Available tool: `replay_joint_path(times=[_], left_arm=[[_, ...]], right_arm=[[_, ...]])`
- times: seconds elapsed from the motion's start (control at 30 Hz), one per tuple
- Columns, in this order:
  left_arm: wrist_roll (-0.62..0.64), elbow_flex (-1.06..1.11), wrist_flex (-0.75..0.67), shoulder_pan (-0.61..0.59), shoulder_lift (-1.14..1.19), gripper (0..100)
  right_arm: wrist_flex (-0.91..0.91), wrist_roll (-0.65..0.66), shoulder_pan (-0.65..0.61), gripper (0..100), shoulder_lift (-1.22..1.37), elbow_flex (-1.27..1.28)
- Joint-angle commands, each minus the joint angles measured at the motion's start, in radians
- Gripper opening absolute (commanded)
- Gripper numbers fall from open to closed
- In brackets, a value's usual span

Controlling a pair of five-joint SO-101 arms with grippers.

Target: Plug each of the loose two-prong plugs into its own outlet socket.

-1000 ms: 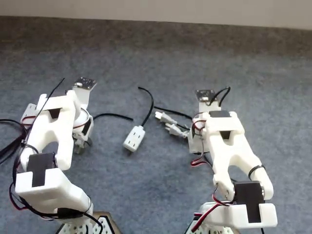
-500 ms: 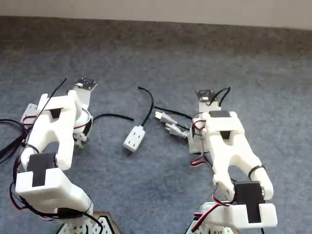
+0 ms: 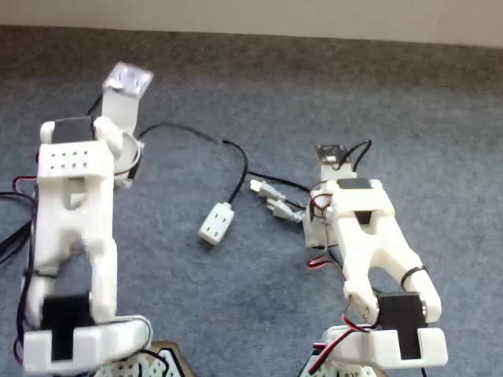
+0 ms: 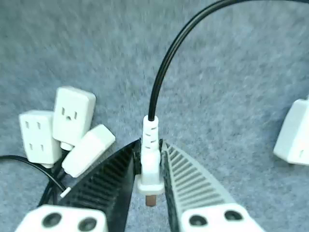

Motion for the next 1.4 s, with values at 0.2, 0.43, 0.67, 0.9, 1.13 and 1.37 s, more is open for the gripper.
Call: replay_joint_path(times=[0.2, 0.43, 0.67, 0.9, 1.13, 1.37], left_arm=[[0.462, 0.260, -0.311, 0.332, -0.720, 1], [0.819, 0.671, -0.697, 0.387, -0.900, 1], [1.478, 0.990, -1.005, 0.423, -1.078, 1], [1.777, 1.353, -1.307, 0.427, -1.411, 1], [1.821, 1.498, -1.332, 0.460, -1.661, 1], [1.818, 1.503, -1.307, 0.490, -1.639, 1]], right_arm=[[-0.041, -0.006, 0.013, 0.6, -0.001, 0.002], [-0.068, -0.002, 0.013, 0.6, -0.002, 0.036], [-0.065, 0.000, 0.013, 0.6, -0.013, 0.028], [0.091, 0.054, 0.005, 0.6, -0.068, -0.088], [0.186, 0.058, -0.159, 0.6, -0.217, -0.185], [0.191, 0.084, -0.338, 0.6, -0.232, -0.288]])
